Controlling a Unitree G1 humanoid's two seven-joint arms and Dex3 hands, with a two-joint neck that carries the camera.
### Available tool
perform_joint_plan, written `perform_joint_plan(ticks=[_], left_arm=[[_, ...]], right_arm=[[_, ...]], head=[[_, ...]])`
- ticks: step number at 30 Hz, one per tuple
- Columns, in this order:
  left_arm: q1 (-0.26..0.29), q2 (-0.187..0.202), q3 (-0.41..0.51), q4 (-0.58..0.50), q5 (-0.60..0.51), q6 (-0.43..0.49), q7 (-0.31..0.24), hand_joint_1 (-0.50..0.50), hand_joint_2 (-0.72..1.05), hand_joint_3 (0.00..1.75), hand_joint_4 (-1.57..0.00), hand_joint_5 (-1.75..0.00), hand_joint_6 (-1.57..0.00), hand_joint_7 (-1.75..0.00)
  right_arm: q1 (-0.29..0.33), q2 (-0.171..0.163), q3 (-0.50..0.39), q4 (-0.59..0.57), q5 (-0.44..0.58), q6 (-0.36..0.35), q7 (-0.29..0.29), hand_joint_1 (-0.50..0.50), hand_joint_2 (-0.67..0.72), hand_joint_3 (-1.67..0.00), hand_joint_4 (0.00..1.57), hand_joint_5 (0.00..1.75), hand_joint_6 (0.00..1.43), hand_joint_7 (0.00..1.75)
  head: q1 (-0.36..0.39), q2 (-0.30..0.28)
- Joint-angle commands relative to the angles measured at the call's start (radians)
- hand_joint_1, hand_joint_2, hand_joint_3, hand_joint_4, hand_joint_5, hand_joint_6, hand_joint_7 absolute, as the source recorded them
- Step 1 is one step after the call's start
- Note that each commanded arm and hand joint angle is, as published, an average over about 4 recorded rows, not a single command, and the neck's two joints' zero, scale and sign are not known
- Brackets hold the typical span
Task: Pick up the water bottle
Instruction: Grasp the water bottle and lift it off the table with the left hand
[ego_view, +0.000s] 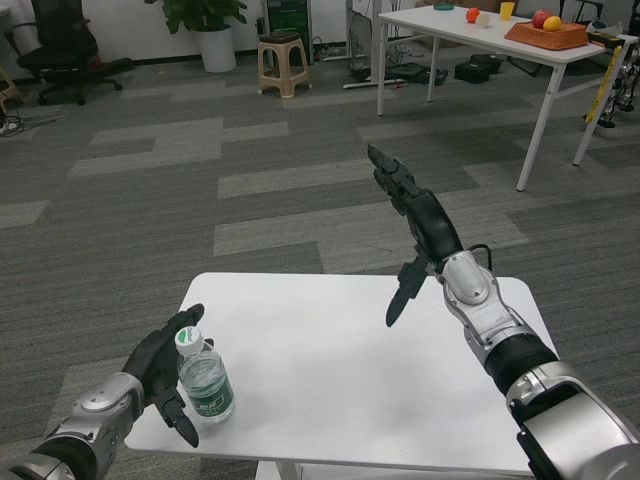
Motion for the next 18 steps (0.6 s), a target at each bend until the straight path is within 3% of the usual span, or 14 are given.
perform_joint_plan(ticks=[1, 11, 18], left_arm=[[-0.023, 0.003, -0.003, 0.004, -0.008, 0.003, 0.002, -0.50, -0.55, 0.09, 0.00, -0.51, 0.00, 0.00], [-0.025, 0.006, -0.004, 0.005, -0.011, 0.003, 0.007, -0.50, -0.64, 0.09, 0.00, -0.51, 0.00, 0.00], [-0.026, 0.006, -0.004, 0.007, -0.013, 0.006, 0.014, -0.50, -0.72, 0.04, 0.00, -0.41, 0.00, 0.00]], right_arm=[[0.007, -0.003, 0.000, 0.003, 0.004, -0.007, -0.004, -0.38, 0.60, 0.00, 0.00, 0.00, 0.00, 0.00], [0.004, -0.002, 0.001, 0.009, 0.004, -0.007, -0.004, -0.38, 0.58, 0.00, 0.00, 0.00, 0.00, 0.00], [0.001, 0.000, 0.001, 0.011, 0.004, -0.007, -0.004, -0.38, 0.55, 0.00, 0.00, 0.00, 0.00, 0.00]], head=[[-0.001, -0.001], [0.001, -0.004], [0.000, -0.004]])
